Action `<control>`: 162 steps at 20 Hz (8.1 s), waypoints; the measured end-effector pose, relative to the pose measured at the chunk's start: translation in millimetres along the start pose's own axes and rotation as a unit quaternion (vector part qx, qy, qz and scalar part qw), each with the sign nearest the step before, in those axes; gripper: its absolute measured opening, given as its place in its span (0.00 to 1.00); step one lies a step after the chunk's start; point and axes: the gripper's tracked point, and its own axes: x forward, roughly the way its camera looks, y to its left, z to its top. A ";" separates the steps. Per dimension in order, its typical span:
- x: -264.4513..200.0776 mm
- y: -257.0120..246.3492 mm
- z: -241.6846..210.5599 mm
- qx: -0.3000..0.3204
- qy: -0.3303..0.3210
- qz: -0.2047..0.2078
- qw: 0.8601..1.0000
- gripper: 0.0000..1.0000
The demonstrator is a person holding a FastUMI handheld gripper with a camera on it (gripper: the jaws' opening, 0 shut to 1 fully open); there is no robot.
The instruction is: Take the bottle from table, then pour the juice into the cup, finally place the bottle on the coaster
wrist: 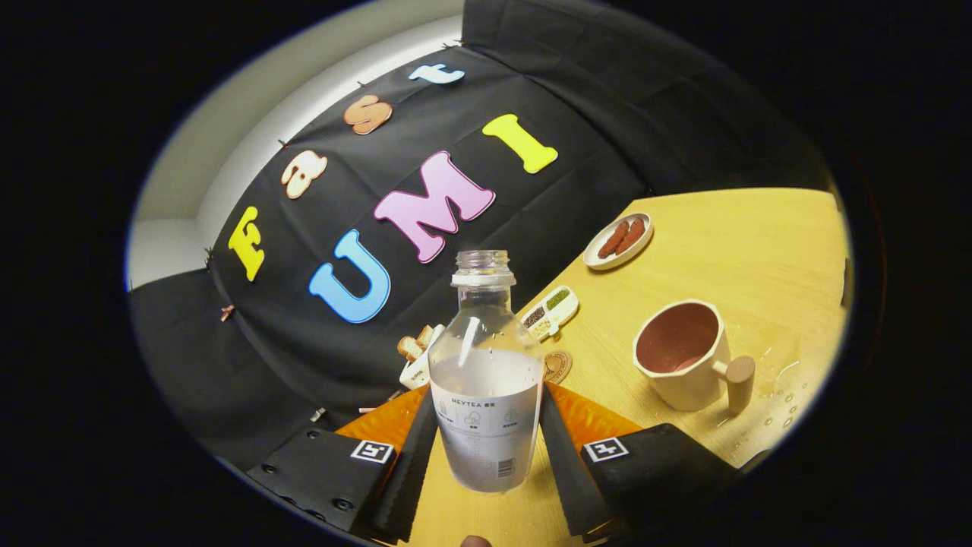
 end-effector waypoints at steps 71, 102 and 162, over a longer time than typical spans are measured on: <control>28.9 -34.0 16.5 0.557 -0.038 -0.011 0.830 0.76; 37.3 -14.0 60.7 0.694 -0.067 -0.005 0.717 0.76; 68.1 143.0 107.7 -0.310 -0.187 -0.102 0.927 0.75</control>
